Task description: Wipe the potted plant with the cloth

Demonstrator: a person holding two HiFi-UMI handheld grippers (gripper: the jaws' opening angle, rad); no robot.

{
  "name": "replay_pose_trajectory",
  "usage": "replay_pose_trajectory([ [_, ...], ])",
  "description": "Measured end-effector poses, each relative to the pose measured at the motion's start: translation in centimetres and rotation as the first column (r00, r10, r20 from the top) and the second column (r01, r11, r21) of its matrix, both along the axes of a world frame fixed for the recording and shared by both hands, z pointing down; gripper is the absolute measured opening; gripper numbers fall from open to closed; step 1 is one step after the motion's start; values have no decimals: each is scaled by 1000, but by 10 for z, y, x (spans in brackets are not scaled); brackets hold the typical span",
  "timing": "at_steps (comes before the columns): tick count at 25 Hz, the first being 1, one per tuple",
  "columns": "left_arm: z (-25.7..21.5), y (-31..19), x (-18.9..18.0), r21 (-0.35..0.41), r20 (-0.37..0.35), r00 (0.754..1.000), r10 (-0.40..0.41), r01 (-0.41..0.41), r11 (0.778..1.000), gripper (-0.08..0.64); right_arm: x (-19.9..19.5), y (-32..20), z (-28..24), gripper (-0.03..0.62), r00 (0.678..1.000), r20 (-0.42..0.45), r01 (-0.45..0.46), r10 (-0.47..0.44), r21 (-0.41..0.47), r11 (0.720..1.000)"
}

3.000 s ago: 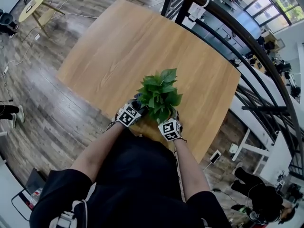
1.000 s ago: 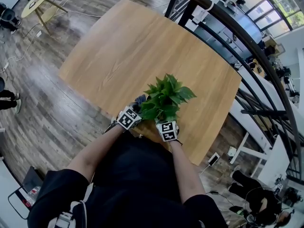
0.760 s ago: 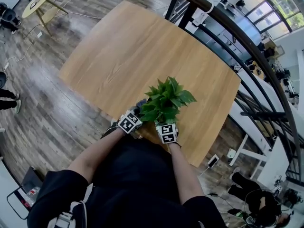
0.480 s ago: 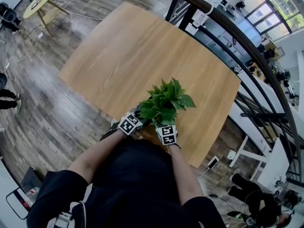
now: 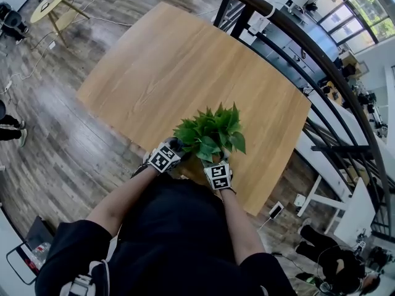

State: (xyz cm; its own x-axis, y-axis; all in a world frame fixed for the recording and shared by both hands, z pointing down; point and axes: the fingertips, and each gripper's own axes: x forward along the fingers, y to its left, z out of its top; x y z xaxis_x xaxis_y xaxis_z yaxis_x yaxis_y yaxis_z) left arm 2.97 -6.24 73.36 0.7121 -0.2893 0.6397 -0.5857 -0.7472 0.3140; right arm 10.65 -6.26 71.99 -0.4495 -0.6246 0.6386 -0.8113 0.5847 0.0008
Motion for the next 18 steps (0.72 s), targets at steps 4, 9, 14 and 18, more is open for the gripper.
replay_pose_trajectory([
  [4, -3, -16, -7, -2, 19, 1000, -23, 23, 1000, 144, 14, -18, -11, 305, 999, -50, 21, -18, 61, 998],
  [9, -5, -28, -9, -10, -11, 1000, -29, 28, 1000, 144, 1, -28, -17, 305, 974, -161, 177, -162, 81, 981],
  [14, -5, -29, 0, 12, 6, 1000, 1, -1, 1000, 144, -9, -25, -12, 305, 968, -161, 205, -193, 60, 977],
  [18, -2, -22, 5, 5, 12, 1000, 26, -26, 1000, 144, -7, -24, -13, 305, 968, -179, 188, -174, 66, 980],
])
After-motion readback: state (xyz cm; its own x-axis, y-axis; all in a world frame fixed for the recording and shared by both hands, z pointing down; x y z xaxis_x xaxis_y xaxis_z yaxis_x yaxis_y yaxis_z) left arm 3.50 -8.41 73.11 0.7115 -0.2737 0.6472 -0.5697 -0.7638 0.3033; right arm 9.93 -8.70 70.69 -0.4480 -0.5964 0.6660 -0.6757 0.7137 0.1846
